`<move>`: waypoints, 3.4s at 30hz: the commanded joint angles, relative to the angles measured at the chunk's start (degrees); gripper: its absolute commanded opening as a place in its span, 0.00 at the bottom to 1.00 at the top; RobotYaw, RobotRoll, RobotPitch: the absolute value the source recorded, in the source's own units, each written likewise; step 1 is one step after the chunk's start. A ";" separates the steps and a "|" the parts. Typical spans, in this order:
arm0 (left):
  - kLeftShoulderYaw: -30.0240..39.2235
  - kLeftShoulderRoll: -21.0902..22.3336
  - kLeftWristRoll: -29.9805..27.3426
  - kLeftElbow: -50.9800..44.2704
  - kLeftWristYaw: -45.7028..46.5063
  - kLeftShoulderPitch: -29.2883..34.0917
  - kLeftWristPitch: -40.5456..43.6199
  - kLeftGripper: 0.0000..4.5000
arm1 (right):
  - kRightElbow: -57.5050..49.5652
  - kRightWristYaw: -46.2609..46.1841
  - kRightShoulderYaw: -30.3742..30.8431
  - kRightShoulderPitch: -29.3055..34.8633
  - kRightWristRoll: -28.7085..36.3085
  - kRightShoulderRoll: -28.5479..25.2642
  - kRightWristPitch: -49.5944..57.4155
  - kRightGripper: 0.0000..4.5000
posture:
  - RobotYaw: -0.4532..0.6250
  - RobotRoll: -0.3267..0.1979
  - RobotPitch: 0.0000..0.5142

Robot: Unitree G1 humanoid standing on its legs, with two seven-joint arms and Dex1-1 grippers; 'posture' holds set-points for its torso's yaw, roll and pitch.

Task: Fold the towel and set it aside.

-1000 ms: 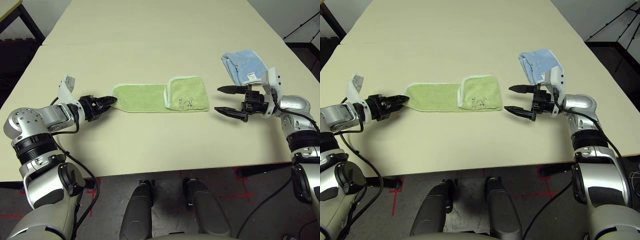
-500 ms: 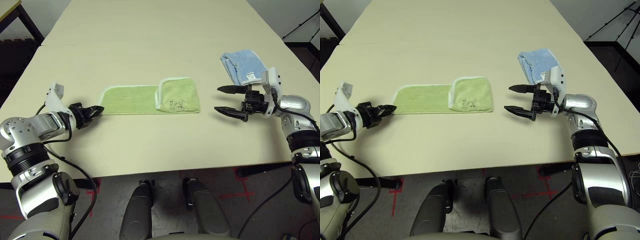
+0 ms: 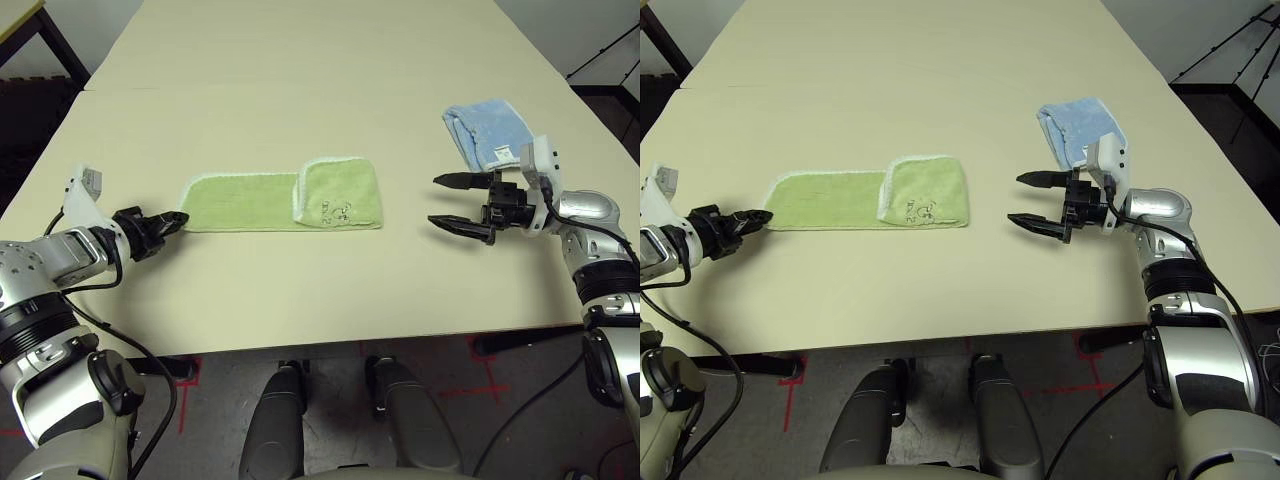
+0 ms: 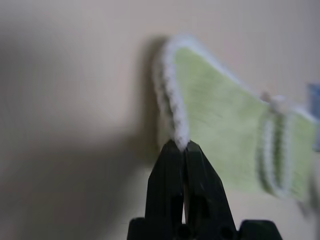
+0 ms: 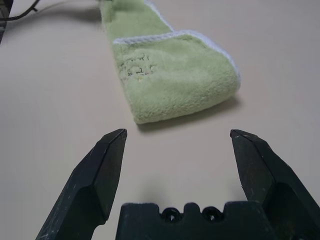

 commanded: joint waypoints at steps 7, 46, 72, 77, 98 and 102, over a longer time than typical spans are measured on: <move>-11.35 -2.67 -18.56 -0.34 -2.16 -14.80 2.36 0.00 | 1.55 0.20 0.43 -0.85 -0.74 0.35 -0.20 1.00 | 0.48 0.62 0.36; -28.51 -27.62 -3.24 -2.78 2.17 -18.05 -2.78 0.00 | 2.61 -1.04 -0.04 -1.13 -1.42 -0.74 -1.21 1.00 | 0.46 0.62 0.33; -33.73 -32.75 5.29 -4.56 1.83 -13.09 -6.96 0.05 | 3.54 -1.56 0.22 -1.83 -2.10 -0.63 -1.89 1.00 | 0.45 0.62 0.32; -29.46 -34.46 4.73 -4.30 3.08 -14.84 -6.93 0.43 | 4.07 -1.56 0.17 -2.09 -2.31 -0.68 -2.21 1.00 | 0.45 0.62 0.32; -41.89 6.31 15.44 -2.33 -56.51 0.47 -59.86 1.00 | 5.53 4.26 -0.43 -6.49 -0.04 1.68 1.32 1.00 | 0.47 0.62 0.33; -43.22 6.27 19.27 2.52 -64.14 2.71 -73.59 1.00 | 6.75 5.66 0.57 -7.38 -1.57 2.86 -3.54 1.00 | 0.46 0.62 0.32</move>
